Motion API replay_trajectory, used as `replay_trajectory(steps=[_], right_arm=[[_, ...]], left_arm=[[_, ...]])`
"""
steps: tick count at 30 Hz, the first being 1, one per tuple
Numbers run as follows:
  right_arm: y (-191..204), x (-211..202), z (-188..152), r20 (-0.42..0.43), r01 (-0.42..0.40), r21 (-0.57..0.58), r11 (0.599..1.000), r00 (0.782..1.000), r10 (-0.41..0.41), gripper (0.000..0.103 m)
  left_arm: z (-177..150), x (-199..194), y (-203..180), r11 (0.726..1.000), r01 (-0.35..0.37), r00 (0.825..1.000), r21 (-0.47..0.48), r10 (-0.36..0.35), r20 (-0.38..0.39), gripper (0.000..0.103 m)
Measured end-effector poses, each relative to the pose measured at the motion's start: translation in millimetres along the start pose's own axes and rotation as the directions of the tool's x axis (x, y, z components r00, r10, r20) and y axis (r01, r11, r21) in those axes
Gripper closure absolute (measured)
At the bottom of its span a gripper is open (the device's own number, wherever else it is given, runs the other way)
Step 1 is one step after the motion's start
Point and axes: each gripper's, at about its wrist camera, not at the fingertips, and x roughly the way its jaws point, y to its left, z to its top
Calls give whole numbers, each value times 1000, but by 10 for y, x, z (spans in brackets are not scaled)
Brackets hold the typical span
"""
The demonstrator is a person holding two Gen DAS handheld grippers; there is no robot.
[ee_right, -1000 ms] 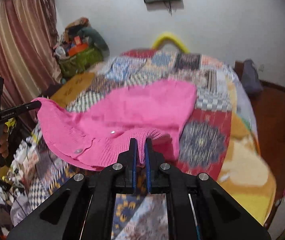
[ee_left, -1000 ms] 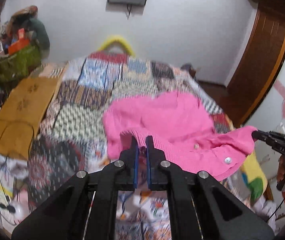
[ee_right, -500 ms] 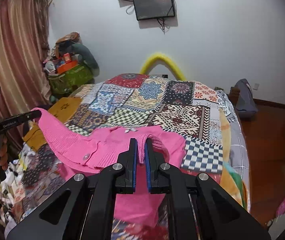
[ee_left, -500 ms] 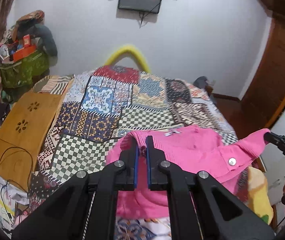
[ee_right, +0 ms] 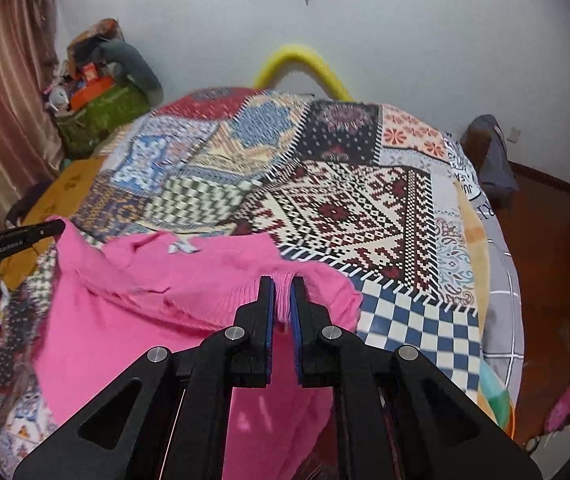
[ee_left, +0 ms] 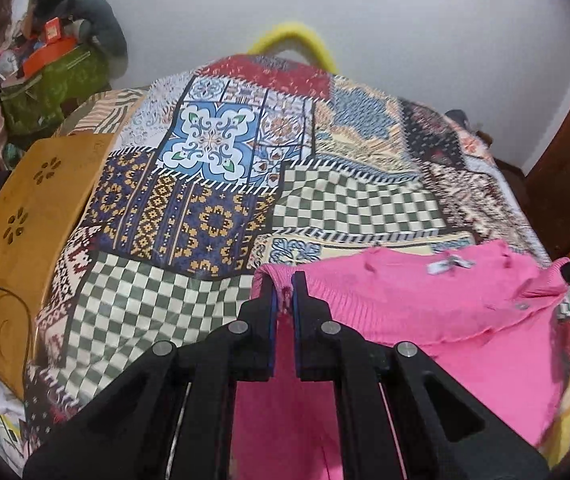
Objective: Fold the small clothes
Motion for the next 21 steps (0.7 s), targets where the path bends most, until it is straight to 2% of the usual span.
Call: replay_trajectory(steps=[4,6,7,8,10,13,17,21], right_arm=[[-65,81,36,-4,31,1,1000,1000,-31,93],[-96,48,46,-1,45,7,999,999,-45,81],[-109,52,63,1,44,7,999,999,-44,72],[-114,35,63,7,47,3,999,999,-47,67],[-87,-25,38,15,61,-18,998,998,-61,66],[-32,-147,-35,4,43,-25,999,999,-43,62],[65,-323,-193,1,23,-43,999,1000,-23,54],[137,-448,-384,-10,4,-47,999,1000,-5,52]], left_arm=[[46,202,-56,999,-21,1000,36,21,-15,97],[71,212,-68,999,-33,999,29,33,-6,95],[79,204,-64,999,-35,999,20,35,-6,87],[82,181,-46,1000,-28,1000,2,28,-10,74],[74,108,-17,1000,-1,1000,-17,1,-4,59],[-6,-36,8,1000,-5,1000,-1,5,-2,58],[-238,-207,54,999,-12,999,36,13,-43,57],[-533,-344,146,999,10,996,47,-5,-87,57]])
